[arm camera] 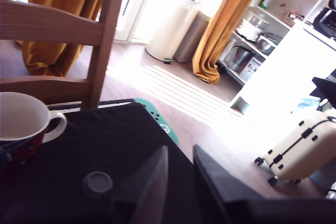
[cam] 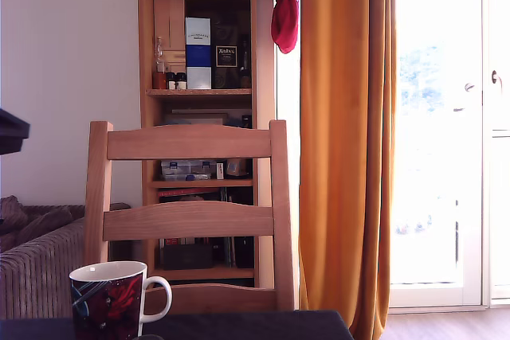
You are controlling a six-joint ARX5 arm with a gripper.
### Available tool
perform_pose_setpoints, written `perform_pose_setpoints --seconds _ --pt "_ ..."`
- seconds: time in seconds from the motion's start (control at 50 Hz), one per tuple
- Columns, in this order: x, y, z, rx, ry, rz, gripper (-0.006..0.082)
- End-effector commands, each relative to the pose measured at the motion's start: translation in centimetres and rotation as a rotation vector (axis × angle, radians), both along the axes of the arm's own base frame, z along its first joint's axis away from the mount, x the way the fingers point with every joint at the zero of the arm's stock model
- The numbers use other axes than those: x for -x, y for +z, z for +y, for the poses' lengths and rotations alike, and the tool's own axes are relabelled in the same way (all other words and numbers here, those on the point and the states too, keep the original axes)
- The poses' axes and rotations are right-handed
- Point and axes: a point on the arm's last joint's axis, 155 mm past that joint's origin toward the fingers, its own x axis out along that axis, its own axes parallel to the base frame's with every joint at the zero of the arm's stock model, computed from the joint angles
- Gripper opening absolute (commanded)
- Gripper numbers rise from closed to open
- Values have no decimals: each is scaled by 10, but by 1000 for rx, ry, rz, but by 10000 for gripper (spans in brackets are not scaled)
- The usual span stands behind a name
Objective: Pick the grey coffee capsule and place it inside the red coffee cup
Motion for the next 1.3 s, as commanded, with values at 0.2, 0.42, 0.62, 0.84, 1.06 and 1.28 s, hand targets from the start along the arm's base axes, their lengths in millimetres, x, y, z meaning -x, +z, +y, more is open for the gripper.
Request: perform_pose_setpoints --seconds 0.2,0.42,0.62,0.84,1.06,1.28 --pt "2 -24 -12 -81 -31 65 581" --pt "-15 -42 -8 -214 40 149 615" --pt "-34 -57 -17 -332 38 246 620" --pt "-56 -79 -36 -432 10 393 637" --pt "-69 -103 -42 -546 -4 542 689" --pt "-85 -119 -50 -600 -1 600 688"
